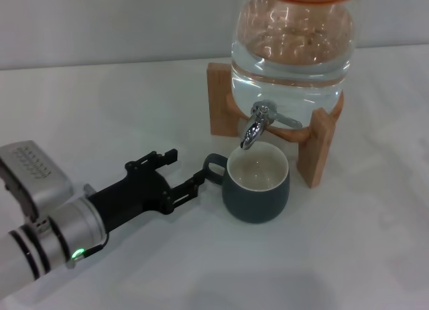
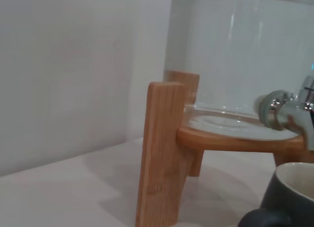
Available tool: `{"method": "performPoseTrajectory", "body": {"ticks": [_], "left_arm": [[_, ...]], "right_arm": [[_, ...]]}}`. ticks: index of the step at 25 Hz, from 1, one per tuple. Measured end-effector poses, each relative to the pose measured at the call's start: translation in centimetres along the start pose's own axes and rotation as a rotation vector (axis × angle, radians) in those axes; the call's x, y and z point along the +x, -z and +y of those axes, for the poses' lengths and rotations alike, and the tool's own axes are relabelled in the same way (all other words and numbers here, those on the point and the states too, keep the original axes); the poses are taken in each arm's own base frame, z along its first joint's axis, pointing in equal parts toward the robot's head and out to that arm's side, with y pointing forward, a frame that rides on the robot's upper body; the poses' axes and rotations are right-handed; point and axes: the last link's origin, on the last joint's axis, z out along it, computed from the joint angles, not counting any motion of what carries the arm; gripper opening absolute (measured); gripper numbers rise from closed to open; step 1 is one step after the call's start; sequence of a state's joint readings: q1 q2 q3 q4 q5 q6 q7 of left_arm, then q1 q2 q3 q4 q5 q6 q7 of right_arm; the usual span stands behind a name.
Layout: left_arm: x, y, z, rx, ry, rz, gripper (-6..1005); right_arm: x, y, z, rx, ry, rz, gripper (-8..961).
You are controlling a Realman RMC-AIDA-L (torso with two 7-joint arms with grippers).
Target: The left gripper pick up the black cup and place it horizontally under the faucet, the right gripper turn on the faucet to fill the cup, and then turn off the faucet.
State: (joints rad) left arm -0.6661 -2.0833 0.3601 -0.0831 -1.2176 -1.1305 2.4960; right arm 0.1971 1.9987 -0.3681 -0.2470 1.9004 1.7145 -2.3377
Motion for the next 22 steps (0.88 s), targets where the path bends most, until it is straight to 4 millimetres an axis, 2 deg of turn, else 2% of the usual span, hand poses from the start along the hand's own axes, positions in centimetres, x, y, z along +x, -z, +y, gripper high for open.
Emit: {"method": "performPoseTrajectory", "body": {"ticks": [9, 13, 16, 19, 22], "left_arm": [[-0.7, 3.5, -1.1, 0.052, 0.017, 0.059, 720], [-1.1, 5.2, -2.1, 0.119, 0.055, 0.083, 719], [-1.3, 6.8, -3.2, 0.211, 0.091, 0.123, 718], [-1.4, 8.6, -4.5, 0.326, 0.127, 0.174, 718], [-1.4, 9.4, -5.1, 0.378, 0.141, 0.196, 718]], "right_arm": [[-1.0, 0.8, -0.3, -0.037, -0.006, 0.014, 795], [-1.9, 0.5, -0.2, -0.128, -0.025, 0.064, 794], [-2.3, -0.4, 0.4, -0.233, -0.046, 0.133, 793], [-2.8, -2.3, 1.9, -0.399, -0.076, 0.229, 793], [-2.8, -3.4, 3.0, -0.483, -0.09, 0.27, 792]]}}
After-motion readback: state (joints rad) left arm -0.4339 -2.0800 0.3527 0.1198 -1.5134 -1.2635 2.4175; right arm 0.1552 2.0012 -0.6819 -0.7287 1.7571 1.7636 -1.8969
